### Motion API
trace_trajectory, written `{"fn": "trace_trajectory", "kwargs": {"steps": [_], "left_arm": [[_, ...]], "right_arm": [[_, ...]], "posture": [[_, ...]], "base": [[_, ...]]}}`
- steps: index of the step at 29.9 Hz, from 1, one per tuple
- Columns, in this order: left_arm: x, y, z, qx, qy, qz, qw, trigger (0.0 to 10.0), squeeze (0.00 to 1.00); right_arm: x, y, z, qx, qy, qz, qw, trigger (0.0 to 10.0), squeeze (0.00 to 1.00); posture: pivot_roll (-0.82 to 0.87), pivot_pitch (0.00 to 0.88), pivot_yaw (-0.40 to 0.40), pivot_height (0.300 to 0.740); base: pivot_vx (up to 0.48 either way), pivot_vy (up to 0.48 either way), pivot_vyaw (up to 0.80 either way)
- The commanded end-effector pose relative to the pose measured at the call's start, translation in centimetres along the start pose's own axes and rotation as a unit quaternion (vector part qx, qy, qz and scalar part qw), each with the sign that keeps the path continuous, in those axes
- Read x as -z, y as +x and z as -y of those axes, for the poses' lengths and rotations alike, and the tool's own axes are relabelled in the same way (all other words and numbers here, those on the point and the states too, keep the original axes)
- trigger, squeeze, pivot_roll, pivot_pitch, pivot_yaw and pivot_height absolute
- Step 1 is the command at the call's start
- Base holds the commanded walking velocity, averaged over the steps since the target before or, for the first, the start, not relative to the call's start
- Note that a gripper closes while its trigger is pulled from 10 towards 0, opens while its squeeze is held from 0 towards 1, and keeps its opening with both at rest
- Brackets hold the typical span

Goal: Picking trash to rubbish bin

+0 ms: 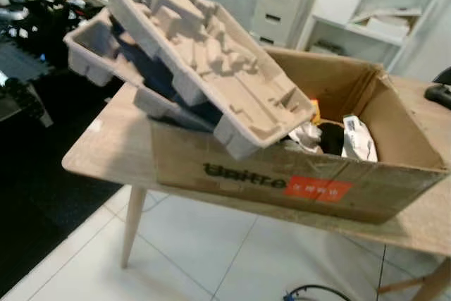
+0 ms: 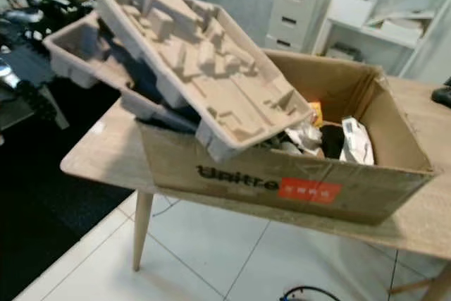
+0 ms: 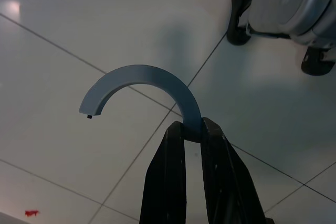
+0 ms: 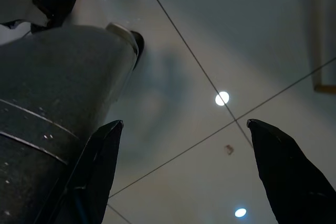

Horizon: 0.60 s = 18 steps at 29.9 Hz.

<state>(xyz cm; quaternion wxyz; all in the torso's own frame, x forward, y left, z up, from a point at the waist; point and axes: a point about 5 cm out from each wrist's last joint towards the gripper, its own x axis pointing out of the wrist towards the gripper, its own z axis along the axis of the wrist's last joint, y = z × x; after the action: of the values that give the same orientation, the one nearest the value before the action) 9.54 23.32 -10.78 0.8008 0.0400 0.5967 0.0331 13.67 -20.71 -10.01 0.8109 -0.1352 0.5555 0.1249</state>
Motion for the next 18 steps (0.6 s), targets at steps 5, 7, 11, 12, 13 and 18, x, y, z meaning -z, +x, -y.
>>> {"fn": "trace_trajectory", "kwargs": {"steps": [5,7,11,12,13,18], "left_arm": [[0.55,-0.01,0.29,0.011,0.005,-0.010,1.000,10.0,0.00],[0.55,-0.01,0.26,0.011,0.006,-0.010,1.000,10.0,0.00],[0.58,-0.02,0.24,0.012,0.005,-0.010,1.000,10.0,0.00],[0.58,-0.02,0.24,0.012,0.005,-0.010,1.000,10.0,0.00],[0.59,-0.02,0.24,0.013,0.004,-0.010,1.000,10.0,0.00],[0.69,-0.02,0.31,0.015,0.003,-0.012,1.000,10.0,0.00]], "right_arm": [[0.55,0.10,-0.89,-0.016,0.003,-0.011,1.000,10.0,0.00],[0.52,0.10,-0.86,-0.017,0.003,-0.010,1.000,10.0,0.00],[0.50,0.07,-0.69,-0.016,0.004,-0.009,1.000,10.0,0.00],[0.50,0.07,-0.69,-0.016,0.004,-0.009,1.000,10.0,0.00],[0.50,0.05,-0.60,-0.016,0.005,-0.009,1.000,10.0,0.00],[0.52,0.03,-0.53,-0.016,0.010,-0.007,1.000,10.0,0.00]], "posture": [[0.11,0.075,-0.051,0.740],[0.11,0.074,-0.051,0.740],[0.11,0.076,-0.050,0.740],[0.11,0.076,-0.050,0.740],[0.11,0.076,-0.050,0.740],[0.11,0.080,-0.047,0.740]], "base": [[0.000,-0.172,0.00],[0.000,-0.332,0.00],[0.000,-0.405,0.00],[0.000,-0.428,0.00],[0.000,-0.454,0.00],[0.000,-0.455,0.00]]}}
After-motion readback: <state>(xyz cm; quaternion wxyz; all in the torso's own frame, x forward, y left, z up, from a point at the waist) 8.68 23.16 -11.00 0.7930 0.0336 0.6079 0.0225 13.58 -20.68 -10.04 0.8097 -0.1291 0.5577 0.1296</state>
